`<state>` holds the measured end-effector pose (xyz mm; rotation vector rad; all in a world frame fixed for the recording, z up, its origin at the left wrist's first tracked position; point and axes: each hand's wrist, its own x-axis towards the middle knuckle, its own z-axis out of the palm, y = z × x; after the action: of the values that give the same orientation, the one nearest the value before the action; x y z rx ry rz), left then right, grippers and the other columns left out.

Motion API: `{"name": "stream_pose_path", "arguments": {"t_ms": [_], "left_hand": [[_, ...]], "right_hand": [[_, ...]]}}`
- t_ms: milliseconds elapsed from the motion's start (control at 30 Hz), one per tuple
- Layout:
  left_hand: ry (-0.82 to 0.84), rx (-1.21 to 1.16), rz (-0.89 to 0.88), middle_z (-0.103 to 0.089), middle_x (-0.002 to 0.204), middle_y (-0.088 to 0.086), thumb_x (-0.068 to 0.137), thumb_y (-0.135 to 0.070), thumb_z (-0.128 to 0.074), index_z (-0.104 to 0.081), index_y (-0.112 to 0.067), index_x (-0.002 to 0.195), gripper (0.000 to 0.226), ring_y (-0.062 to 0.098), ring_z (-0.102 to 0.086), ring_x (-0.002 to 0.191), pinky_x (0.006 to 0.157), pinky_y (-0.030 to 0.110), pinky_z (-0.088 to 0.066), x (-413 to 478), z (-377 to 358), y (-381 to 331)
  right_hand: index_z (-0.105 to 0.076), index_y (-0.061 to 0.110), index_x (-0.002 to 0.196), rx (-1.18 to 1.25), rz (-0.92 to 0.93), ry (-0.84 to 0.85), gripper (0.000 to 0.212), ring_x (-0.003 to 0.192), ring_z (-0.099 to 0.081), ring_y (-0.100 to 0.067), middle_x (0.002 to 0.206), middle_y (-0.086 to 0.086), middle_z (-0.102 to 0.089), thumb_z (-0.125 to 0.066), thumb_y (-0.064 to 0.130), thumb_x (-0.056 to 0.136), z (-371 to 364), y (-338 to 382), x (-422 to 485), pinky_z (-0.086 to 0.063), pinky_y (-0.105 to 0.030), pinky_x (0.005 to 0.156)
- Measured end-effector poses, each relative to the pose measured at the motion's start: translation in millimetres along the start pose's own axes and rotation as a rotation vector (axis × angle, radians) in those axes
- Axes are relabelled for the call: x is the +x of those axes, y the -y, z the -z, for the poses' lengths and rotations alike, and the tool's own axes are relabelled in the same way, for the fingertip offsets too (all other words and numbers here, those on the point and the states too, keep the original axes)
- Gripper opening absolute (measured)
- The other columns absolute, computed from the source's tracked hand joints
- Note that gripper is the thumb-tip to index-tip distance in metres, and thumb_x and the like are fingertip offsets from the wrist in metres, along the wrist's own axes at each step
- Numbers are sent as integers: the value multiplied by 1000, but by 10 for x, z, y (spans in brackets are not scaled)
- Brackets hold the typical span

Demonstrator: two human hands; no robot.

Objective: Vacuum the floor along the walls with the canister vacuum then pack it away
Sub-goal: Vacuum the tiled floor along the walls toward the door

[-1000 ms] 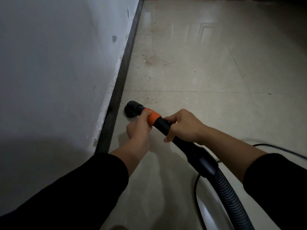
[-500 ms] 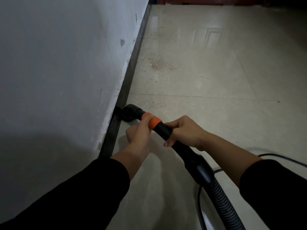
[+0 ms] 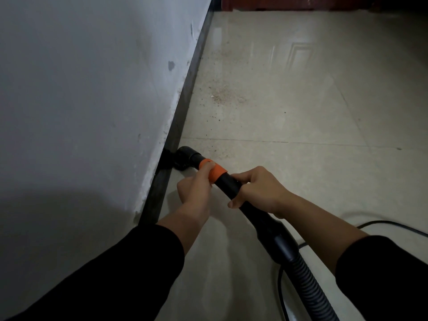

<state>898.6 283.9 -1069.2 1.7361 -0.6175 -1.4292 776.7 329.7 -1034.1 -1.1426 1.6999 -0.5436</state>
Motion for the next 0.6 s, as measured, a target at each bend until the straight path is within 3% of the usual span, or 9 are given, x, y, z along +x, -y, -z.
{"name": "stream_pose_path", "arguments": {"t_ms": [367,600], "left_hand": [[-6,13,-24,-58,75,5,77,-37,-76,-61,-10,75,31,15,-53,65,62,27,-42,208,-114,-78],[-27,-36,-9,-59,74,4,75,-36,-76,-61,-7,82,33,15,-54,64,61,28,-41,305,-165,-116]], "right_hand": [[-77,22,104,-24,37,-58,42,75,-68,-23,85,-9,-73,-79,5,66,-14,52,156,-54,-27,68],[-74,18,105,-65,87,-115,39,63,-62,-19,81,-11,-71,-78,7,69,-75,96,183,-51,-27,62]]}}
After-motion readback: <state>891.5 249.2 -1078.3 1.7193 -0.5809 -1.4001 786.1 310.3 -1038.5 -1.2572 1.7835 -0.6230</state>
